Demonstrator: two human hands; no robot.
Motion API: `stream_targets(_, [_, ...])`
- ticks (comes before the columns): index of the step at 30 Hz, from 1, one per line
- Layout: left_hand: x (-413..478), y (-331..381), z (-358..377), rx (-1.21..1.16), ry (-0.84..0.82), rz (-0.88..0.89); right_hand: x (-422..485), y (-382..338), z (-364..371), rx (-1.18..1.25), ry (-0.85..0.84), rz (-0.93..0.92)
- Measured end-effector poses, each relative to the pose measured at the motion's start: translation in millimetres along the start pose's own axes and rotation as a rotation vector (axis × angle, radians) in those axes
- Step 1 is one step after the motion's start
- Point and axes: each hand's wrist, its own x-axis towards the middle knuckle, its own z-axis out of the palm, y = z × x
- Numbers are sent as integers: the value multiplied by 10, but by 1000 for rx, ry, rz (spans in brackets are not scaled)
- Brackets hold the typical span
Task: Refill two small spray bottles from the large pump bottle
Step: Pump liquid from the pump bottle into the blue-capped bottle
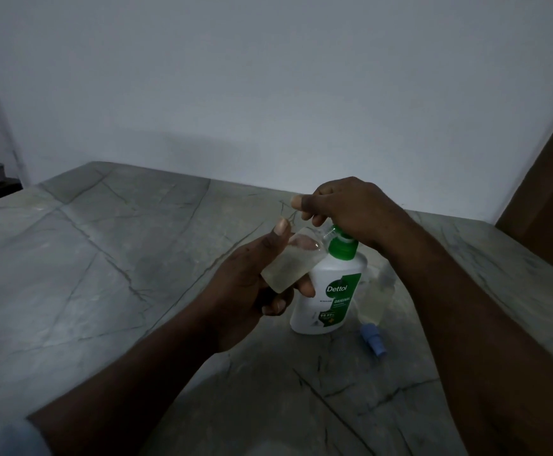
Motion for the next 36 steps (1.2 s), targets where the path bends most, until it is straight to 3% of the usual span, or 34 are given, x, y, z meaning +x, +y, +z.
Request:
stream_targets(7, [3, -10, -2, 5, -9, 6, 3, 37, 3, 32, 25, -13])
stream_targets(13, [-4, 6, 13, -23, -60, 30, 7, 97, -50, 119, 308, -112])
stream_targets(16, [-4, 11, 25, -13, -55, 32, -15, 55, -60, 111, 338, -145])
stream_targets(23, [-14, 18, 36, -2, -46, 36, -33, 33, -67, 129, 282, -115])
stream_targets(31, [-9, -2, 15, 16, -16, 31, 14, 24, 3, 18, -14, -18])
stream_targets(36, [-11, -15, 11, 11, -8, 18, 20, 37, 12, 29, -24, -12])
